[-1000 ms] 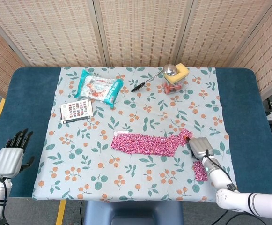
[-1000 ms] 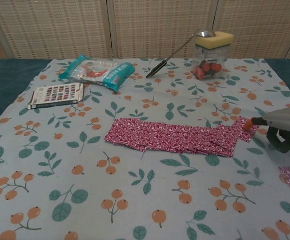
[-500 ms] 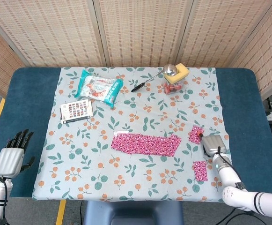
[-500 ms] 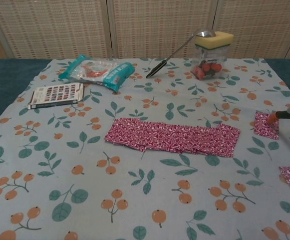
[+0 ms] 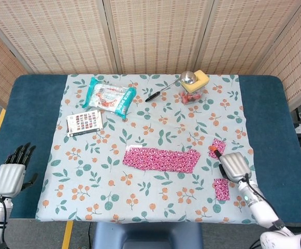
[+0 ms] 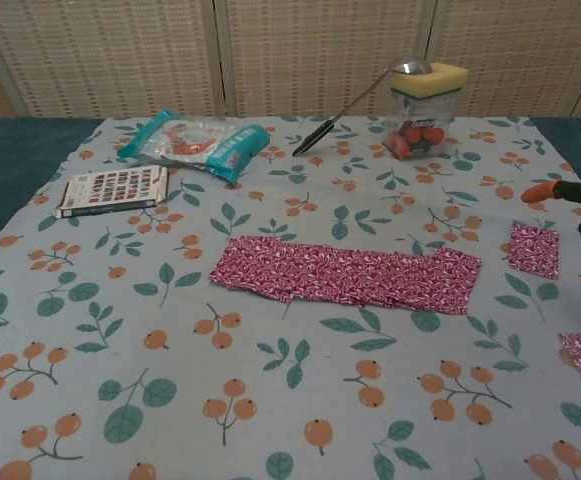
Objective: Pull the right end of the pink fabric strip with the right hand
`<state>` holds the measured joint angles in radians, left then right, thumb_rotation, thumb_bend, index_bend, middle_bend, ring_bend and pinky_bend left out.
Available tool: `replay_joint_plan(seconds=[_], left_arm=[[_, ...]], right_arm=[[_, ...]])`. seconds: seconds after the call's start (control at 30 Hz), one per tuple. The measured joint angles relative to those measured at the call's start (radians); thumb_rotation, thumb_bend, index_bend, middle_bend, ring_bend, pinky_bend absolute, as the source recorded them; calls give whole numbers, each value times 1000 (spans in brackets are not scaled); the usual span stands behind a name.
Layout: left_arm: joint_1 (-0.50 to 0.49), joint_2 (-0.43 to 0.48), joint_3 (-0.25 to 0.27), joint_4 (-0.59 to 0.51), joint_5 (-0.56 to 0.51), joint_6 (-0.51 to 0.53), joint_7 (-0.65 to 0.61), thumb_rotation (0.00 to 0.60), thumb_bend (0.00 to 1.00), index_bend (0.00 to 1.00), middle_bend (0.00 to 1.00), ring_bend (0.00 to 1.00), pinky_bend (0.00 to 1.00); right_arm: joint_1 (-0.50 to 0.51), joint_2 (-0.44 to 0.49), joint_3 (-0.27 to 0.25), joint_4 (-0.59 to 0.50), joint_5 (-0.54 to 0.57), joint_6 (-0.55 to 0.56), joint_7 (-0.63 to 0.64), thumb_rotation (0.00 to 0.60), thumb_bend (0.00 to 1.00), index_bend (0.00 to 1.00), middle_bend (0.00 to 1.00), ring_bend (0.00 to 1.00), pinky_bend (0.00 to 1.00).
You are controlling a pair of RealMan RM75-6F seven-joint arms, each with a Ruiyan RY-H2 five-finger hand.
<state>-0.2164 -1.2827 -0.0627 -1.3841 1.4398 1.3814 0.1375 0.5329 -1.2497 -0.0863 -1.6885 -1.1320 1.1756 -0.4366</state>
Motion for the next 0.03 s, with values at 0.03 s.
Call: replay_joint_plan(seconds=[0.03], left_arm=[[1, 0, 0, -1, 1, 3, 0, 600, 312, 66, 33, 73, 263]], right_arm=[[-24, -3, -6, 11, -34, 39, 8, 600, 351, 57, 444, 438, 609]])
